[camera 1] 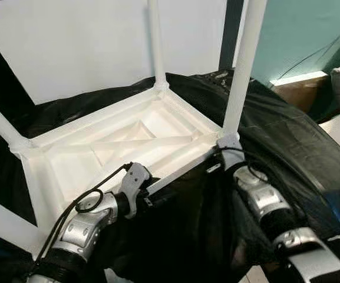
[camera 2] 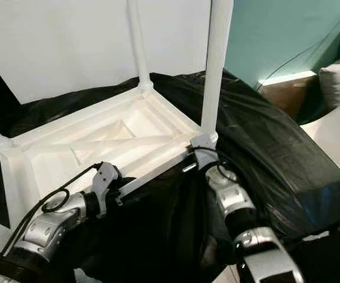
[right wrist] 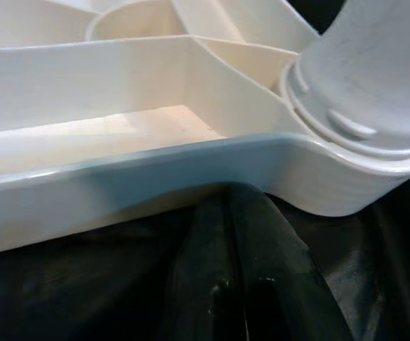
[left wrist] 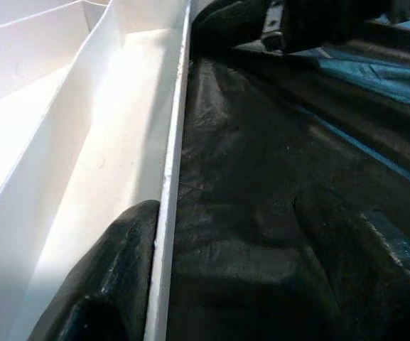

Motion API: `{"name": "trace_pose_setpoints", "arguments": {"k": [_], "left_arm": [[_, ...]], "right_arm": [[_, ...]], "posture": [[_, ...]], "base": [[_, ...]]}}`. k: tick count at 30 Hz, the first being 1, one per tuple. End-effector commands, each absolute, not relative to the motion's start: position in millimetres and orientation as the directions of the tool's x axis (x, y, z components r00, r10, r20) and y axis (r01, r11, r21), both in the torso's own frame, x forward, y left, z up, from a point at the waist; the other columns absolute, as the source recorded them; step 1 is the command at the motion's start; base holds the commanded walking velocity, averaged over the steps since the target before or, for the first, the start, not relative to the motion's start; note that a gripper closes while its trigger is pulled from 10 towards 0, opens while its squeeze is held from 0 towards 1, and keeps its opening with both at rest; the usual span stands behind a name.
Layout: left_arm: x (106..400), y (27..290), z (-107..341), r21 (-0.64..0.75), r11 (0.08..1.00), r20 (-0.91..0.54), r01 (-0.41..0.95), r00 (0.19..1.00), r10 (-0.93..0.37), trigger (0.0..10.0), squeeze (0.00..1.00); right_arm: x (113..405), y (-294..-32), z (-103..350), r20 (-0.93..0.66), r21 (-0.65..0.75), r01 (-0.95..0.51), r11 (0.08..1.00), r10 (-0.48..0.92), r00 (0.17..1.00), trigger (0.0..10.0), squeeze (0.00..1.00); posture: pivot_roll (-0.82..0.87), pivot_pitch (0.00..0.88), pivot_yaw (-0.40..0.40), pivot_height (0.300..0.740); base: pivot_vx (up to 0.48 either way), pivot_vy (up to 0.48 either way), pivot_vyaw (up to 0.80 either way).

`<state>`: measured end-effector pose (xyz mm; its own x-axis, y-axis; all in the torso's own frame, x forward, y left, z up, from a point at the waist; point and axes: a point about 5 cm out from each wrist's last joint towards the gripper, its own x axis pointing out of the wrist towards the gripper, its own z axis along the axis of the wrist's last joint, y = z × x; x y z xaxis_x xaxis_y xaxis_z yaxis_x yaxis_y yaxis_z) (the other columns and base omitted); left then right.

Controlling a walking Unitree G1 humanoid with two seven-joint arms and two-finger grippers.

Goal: Building children table

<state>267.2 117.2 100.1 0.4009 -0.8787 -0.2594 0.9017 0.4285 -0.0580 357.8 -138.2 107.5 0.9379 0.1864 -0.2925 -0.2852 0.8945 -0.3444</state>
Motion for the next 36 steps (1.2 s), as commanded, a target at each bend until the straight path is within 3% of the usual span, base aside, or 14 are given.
{"name": "trace_pose_setpoints", "arguments": {"k": [1,13,14,15,17,20,21,23,31,36], "left_arm": [[255.8,108.4,91.0,-0.107,0.364,-0.281,0.925,0.323,-0.904,10.0,0.00],[253.5,96.1,99.9,-0.155,0.350,-0.170,0.924,0.324,-0.931,10.0,0.00],[254.3,94.5,103.2,-0.160,0.343,-0.145,0.926,0.322,-0.936,10.0,0.00],[253.9,92.5,106.4,-0.158,0.328,-0.125,0.931,0.311,-0.942,10.0,0.00],[251.6,88.6,111.7,-0.165,0.289,-0.091,0.943,0.277,-0.957,10.0,0.00],[250.0,87.0,114.1,-0.169,0.267,-0.075,0.949,0.258,-0.963,10.0,0.00],[250.1,86.0,115.2,-0.171,0.263,-0.066,0.949,0.256,-0.965,10.0,0.00],[250.6,84.9,116.5,-0.175,0.263,-0.054,0.949,0.257,-0.965,10.0,0.00],[260.8,84.7,124.1,-0.144,0.346,0.056,0.927,0.357,-0.932,10.0,0.00],[260.1,96.2,146.1,-0.169,0.358,0.230,0.918,0.390,-0.892,10.0,0.00]], "right_arm": [[367.1,-140.6,122.1,-0.231,-0.363,-0.246,0.899,0.169,0.958,4.7,0.00],[373.3,-141.4,117.7,-0.208,-0.385,-0.194,0.902,0.120,0.971,4.8,0.00],[373.3,-142.0,115.5,-0.212,-0.376,-0.196,0.906,0.122,0.970,5.3,0.00],[373.7,-143.6,113.2,-0.219,-0.368,-0.199,0.908,0.123,0.968,7.4,0.00],[374.8,-146.0,112.7,-0.219,-0.349,-0.201,0.915,0.129,0.967,8.5,0.00],[375.8,-146.5,113.6,-0.213,-0.339,-0.202,0.919,0.135,0.968,8.5,0.00],[376.6,-146.6,115.2,-0.207,-0.341,-0.204,0.918,0.138,0.968,9.5,0.00],[377.7,-146.1,117.4,-0.199,-0.337,-0.210,0.918,0.149,0.969,10.0,0.00],[375.5,-133.8,120.6,-0.139,-0.306,-0.252,0.918,0.218,0.966,10.0,0.00],[360.3,-134.8,110.2,-0.103,-0.280,-0.222,0.934,0.201,0.974,10.0,0.00]], "posture": [[0.02,0.000,0.049,0.740],[0.02,0.000,0.052,0.740],[0.01,0.000,0.056,0.740],[0.01,0.000,0.057,0.740],[0.01,0.000,0.058,0.740],[0.01,0.000,0.060,0.740],[0.01,0.000,0.060,0.740],[0.01,0.000,0.062,0.740],[0.01,0.000,0.050,0.740],[0.00,0.000,0.045,0.740]], "base": [[0.000,0.000,0.00],[0.000,0.000,0.00],[0.000,0.000,0.00],[0.000,0.000,0.00],[0.000,0.000,0.00],[0.000,0.000,0.00],[0.000,0.000,0.00],[0.000,0.000,0.00],[0.000,0.000,0.00],[0.000,0.000,0.00]]}}
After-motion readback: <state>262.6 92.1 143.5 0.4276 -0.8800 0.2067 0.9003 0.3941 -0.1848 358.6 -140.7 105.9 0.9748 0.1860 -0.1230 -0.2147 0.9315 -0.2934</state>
